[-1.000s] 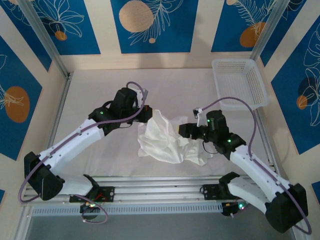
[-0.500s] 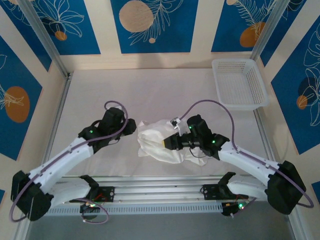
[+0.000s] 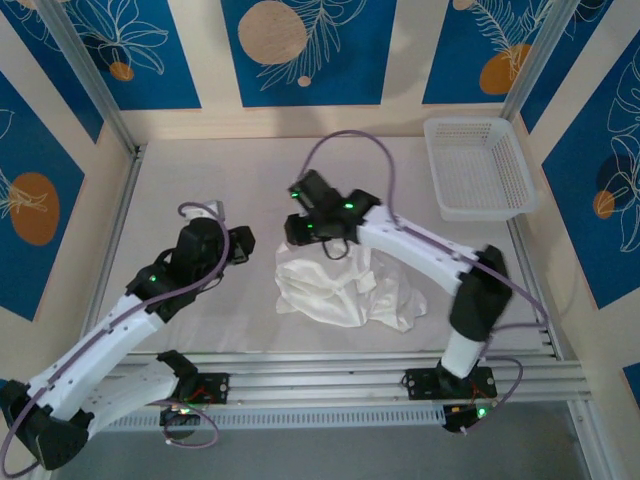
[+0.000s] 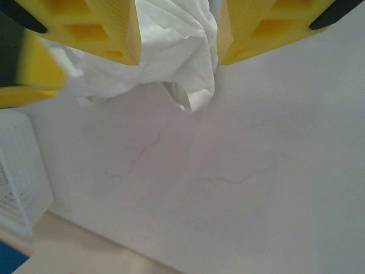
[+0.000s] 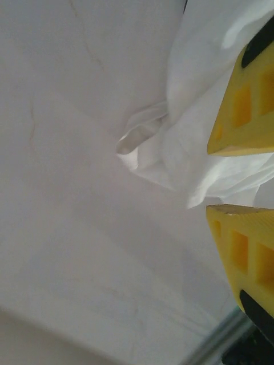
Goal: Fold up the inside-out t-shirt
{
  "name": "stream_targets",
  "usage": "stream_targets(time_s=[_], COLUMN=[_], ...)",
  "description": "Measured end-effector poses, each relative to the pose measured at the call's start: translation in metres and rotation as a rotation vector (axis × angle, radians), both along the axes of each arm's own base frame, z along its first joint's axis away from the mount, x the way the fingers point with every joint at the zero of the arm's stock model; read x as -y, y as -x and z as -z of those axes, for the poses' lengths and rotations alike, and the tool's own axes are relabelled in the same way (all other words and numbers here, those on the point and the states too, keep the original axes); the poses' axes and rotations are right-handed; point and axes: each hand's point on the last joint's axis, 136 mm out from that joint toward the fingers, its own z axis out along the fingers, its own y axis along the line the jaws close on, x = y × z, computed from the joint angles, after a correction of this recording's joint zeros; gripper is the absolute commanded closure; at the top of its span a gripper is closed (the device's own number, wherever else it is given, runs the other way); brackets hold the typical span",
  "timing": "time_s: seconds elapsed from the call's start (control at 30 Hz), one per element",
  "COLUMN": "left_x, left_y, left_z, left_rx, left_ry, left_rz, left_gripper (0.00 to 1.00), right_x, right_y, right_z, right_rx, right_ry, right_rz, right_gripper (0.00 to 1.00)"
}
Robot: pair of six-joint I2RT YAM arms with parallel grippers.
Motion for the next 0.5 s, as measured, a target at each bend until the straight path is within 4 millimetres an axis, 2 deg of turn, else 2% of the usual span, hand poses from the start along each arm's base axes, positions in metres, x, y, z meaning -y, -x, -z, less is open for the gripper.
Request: stream_targets(time_s=[0.07,0.17,0.3,0.5], left_x=[-0.005,-0.010,-0.016,-0.023], left_y=[0.003,0.005,0.011,0.016], left_z=[-0.005,-0.002,0.009,0.012], left_rx=[0.018,0.016,-0.006,-0.008], left_ry=[-0.006,-0.026,-0.057,-0.089], left_rz=[-0.009,-0.015,-0.020,-0.018], left_gripper=[0.61,0.60,0.60,0.60], right_x=[-0.015,-0.028,-0.037,-0.034], right_y=[0.001,0.002,-0.006,-0.010], right_z=[0.023,0.048,0.073,0.099], right_rx=[-0.033,-0.056,-0.047,-0.068], right_ry=[0.116,0.266,0.445,0.600], right_rz=[0.010,0.003,0.013,0.010], right_gripper=[0.42,0.36,0.35,0.40])
